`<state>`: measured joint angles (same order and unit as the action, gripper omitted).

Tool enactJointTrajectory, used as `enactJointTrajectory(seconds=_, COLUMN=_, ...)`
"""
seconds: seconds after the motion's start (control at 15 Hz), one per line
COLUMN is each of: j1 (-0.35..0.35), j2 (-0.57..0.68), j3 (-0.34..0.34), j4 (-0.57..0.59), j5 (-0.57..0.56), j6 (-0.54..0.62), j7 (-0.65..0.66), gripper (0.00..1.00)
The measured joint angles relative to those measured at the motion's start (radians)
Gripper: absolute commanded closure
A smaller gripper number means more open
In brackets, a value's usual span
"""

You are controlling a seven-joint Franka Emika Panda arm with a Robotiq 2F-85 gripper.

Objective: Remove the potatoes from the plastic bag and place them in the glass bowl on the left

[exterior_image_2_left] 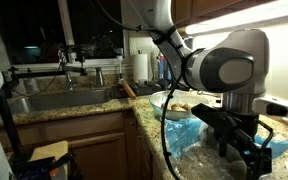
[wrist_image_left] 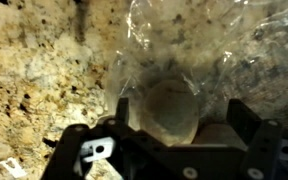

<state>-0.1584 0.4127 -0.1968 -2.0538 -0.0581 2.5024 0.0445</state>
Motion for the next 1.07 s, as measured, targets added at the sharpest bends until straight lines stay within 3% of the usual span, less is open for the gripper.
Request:
enactJointTrajectory(seconds=0.53, j1=-0.038, j2=0.009, j3=-0.008, j4=0.002, j5=0.001, j6=0.000, j7=-0.005, gripper=0.00)
enactJointTrajectory(seconds=1.07, j1=-0.038, j2=0.013, j3=0.029, j4=0.026, j5=0.007, j6=0.000, j7=-0.035, gripper=0.00)
